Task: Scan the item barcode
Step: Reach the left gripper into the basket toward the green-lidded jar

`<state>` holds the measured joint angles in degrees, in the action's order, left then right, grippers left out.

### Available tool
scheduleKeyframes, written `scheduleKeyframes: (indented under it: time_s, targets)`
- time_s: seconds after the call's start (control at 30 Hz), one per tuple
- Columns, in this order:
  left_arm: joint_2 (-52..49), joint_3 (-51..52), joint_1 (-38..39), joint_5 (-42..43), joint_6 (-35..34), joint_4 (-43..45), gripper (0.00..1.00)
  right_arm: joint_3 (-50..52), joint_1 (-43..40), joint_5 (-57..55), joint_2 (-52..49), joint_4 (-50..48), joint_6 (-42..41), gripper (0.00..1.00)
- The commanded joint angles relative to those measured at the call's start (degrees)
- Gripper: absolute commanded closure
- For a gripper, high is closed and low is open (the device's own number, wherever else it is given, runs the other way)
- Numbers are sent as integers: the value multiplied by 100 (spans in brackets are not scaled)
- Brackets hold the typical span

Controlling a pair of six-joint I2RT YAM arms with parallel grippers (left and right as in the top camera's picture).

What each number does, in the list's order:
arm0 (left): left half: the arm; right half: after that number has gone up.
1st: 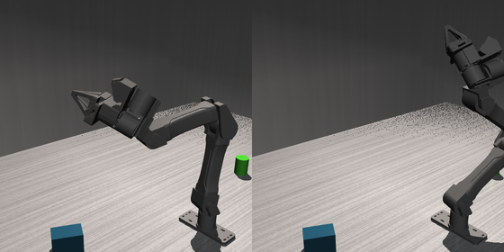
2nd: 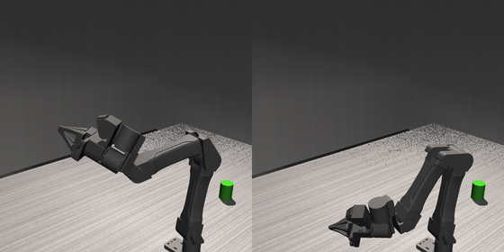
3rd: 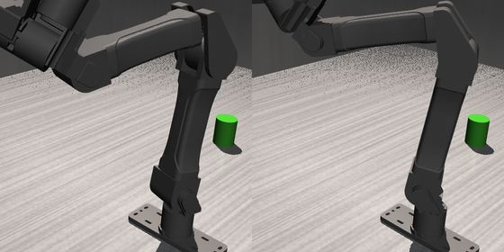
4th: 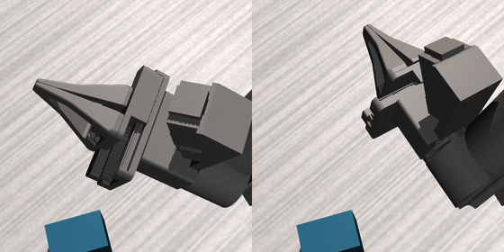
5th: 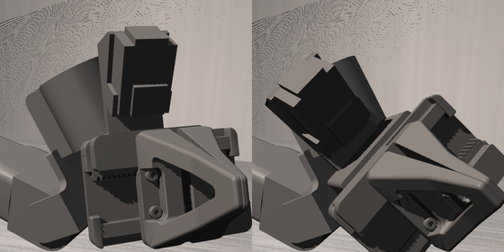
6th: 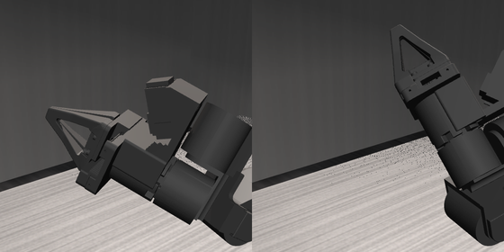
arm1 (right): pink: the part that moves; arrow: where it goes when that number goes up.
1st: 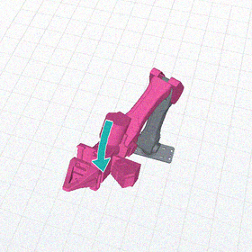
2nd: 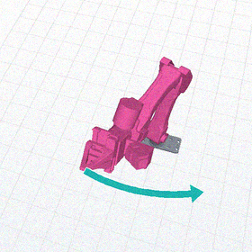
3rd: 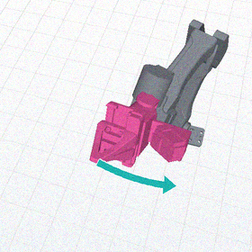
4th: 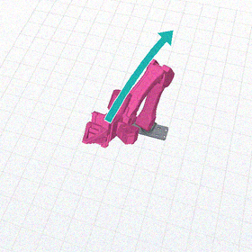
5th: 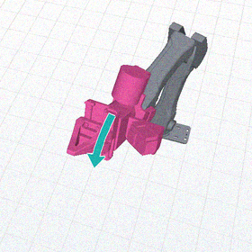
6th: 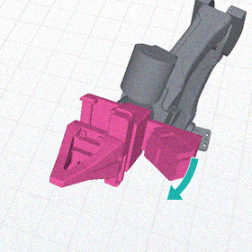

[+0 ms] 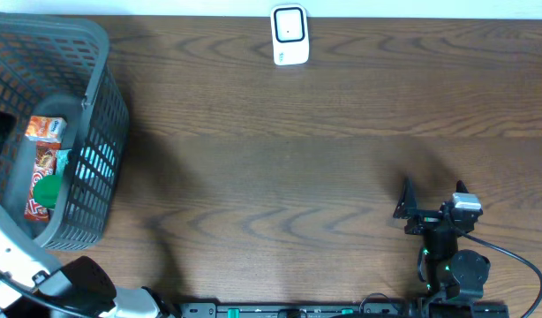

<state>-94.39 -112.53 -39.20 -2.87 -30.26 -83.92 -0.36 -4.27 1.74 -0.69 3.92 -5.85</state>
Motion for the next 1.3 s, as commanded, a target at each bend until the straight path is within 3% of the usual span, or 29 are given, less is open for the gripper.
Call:
scheduleKeyframes:
  time_s: [0.0, 0.3, 1.27]
  targets:
    - [-35, 573, -2, 39, -83, 210, 2, 4, 24, 26, 31, 22, -52, 1]
    - [-35, 1862, -2, -170, -28, 951, 2, 4, 24, 26, 31, 22, -52, 1]
    - [-162, 3637, 0, -205, -46, 2782, 2, 4, 24, 26, 31, 22, -52, 1]
